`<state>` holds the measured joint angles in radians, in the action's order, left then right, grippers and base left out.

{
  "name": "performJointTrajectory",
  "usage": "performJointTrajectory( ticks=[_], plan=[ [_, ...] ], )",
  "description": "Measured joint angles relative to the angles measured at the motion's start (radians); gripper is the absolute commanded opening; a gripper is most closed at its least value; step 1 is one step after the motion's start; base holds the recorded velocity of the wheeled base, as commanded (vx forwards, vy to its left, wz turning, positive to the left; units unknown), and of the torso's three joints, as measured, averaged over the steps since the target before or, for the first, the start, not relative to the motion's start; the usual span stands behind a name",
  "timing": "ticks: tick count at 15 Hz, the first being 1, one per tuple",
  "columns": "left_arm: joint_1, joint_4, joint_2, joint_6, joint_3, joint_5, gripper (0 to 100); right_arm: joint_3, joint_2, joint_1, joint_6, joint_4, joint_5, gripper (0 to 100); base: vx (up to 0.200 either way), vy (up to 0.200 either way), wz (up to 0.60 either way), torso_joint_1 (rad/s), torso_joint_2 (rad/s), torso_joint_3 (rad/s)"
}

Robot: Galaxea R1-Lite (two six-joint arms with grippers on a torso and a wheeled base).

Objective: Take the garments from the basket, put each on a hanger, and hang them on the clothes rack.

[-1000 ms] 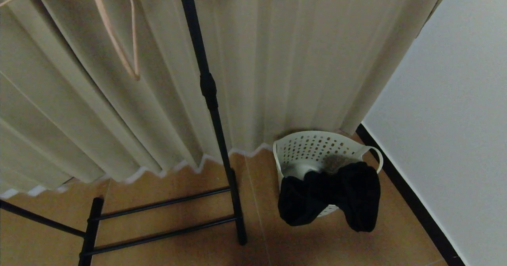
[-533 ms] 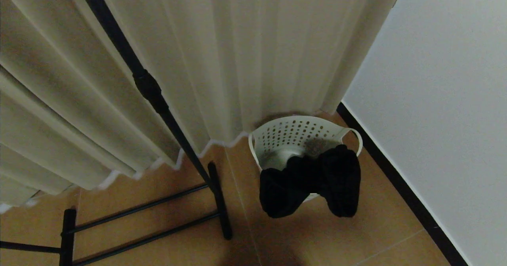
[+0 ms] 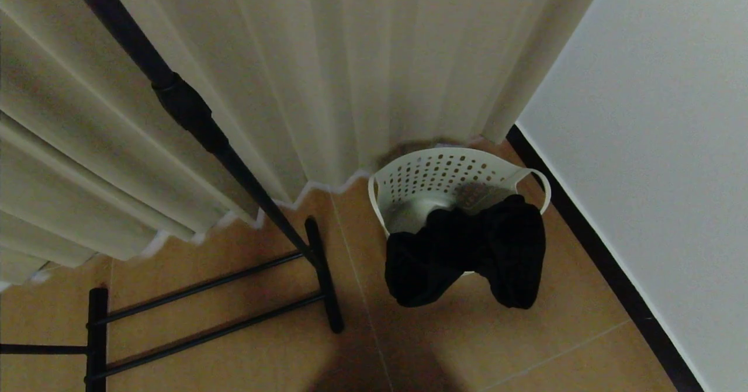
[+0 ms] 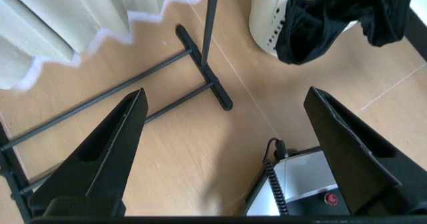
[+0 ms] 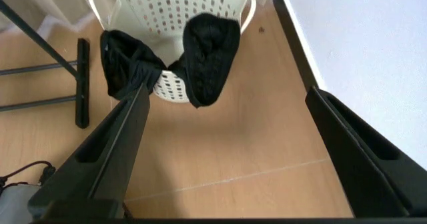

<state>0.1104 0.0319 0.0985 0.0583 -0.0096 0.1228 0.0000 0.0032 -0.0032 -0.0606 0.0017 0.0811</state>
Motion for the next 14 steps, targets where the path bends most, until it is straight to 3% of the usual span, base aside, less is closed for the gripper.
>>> performJointTrajectory(
  ticks=[11,14],
  plan=[
    [0.001,0.000,0.000,0.017,0.000,0.002,100,-0.006,0.010,-0.003,-0.006,0.024,-0.021,100,0.000,0.000,0.00,0.001,0.00,-0.175],
    [0.000,0.000,0.000,0.028,0.000,0.005,100,-0.047,0.166,0.000,-0.004,-0.032,-0.025,100,0.000,0.000,0.00,0.000,0.00,0.000]
  ],
)
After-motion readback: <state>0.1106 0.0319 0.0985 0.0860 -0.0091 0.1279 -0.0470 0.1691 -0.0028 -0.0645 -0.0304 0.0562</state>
